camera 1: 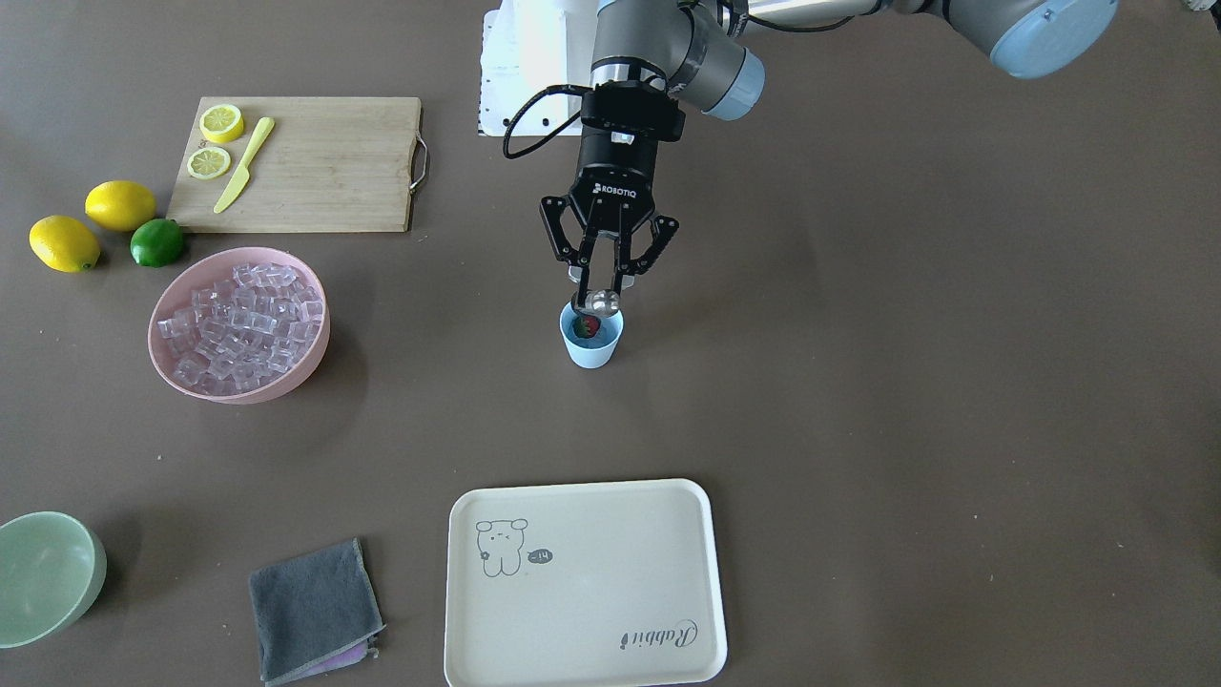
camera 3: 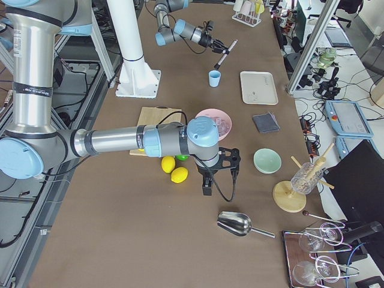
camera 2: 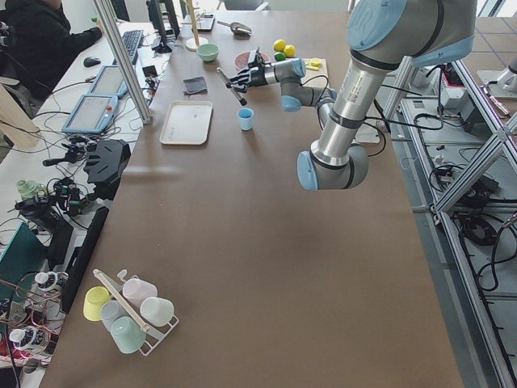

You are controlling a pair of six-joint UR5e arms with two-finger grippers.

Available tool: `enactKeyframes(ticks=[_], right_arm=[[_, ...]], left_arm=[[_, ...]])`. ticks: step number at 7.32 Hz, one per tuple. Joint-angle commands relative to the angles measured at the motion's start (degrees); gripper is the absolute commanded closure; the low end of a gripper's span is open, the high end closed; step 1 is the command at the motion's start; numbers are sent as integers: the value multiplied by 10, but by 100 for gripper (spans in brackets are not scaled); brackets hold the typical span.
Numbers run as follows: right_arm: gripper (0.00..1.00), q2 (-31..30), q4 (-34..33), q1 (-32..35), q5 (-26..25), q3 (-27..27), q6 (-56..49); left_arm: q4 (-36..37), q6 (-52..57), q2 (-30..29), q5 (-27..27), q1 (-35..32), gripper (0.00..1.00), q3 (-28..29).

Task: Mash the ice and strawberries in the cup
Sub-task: 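Lower the pestle into the cup and press down on the contents, then lift the pestle out of the cup and withdraw the left arm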

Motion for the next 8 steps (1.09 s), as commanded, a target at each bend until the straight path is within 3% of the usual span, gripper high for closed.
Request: enactKeyframes(ticks=[1, 3, 4, 5, 6, 7, 8], right_arm=[[0, -1, 0, 0, 1, 0, 0], [0, -1, 0, 0, -1, 0, 0], [0, -2, 0, 0, -1, 0, 0], [0, -2, 0, 0, 0, 0, 0], [0, -2, 0, 0, 0, 0, 0], [0, -1, -1, 0, 0, 0, 0], [0, -1, -1, 1, 0, 1, 1]], left_arm=[[-5, -62, 3, 3, 7, 76, 63], [-29, -99, 14, 13, 33, 76, 87], [-31, -92, 15, 22, 32, 76, 74], [-28, -41, 14, 5, 17, 76, 24], [-26, -5, 19, -63, -29, 76, -28], [-26, -16, 29, -143, -79, 76, -34], [-29, -76, 93, -277, -155, 76, -60]])
